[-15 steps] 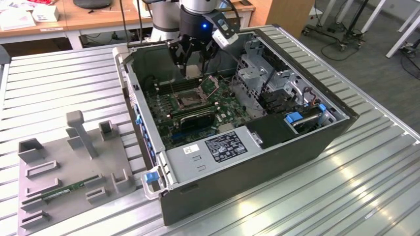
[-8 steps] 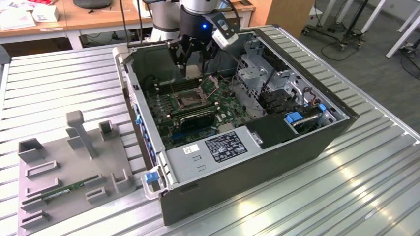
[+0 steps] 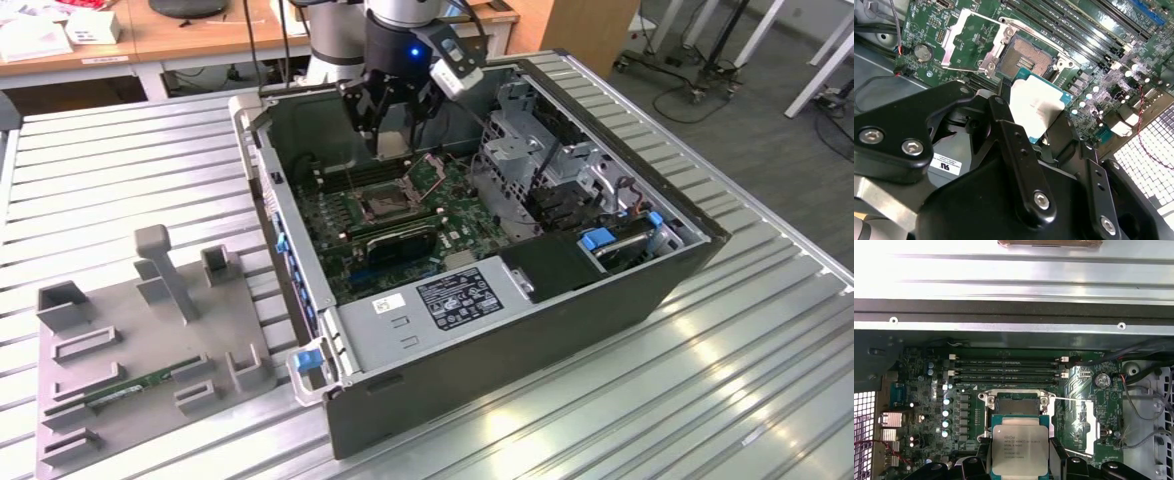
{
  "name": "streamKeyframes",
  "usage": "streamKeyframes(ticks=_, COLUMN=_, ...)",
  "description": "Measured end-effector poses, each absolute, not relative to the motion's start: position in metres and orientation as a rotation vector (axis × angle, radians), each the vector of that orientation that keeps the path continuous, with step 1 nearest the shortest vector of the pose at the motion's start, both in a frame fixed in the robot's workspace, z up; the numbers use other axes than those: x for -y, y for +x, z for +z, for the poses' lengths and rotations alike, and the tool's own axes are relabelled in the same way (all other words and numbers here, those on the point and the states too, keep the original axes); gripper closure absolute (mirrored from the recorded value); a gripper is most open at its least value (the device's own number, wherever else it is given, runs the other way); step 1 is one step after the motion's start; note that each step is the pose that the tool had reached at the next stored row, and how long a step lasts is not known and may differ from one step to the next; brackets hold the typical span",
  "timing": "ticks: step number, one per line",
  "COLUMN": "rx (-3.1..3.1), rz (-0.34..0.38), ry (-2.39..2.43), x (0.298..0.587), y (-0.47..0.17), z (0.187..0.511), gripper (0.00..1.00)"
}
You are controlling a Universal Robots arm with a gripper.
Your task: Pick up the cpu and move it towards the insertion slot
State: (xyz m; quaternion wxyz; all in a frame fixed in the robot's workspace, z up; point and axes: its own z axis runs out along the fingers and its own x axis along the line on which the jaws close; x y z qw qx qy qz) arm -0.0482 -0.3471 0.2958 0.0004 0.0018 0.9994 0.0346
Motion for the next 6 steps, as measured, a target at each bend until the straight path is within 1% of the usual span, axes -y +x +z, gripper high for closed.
streamKeyframes(ticks=6, rx=-3.139, rz=0.109, ry=0.006, x=0.3459, y=-0.0482, z=0.2959, gripper=0.45)
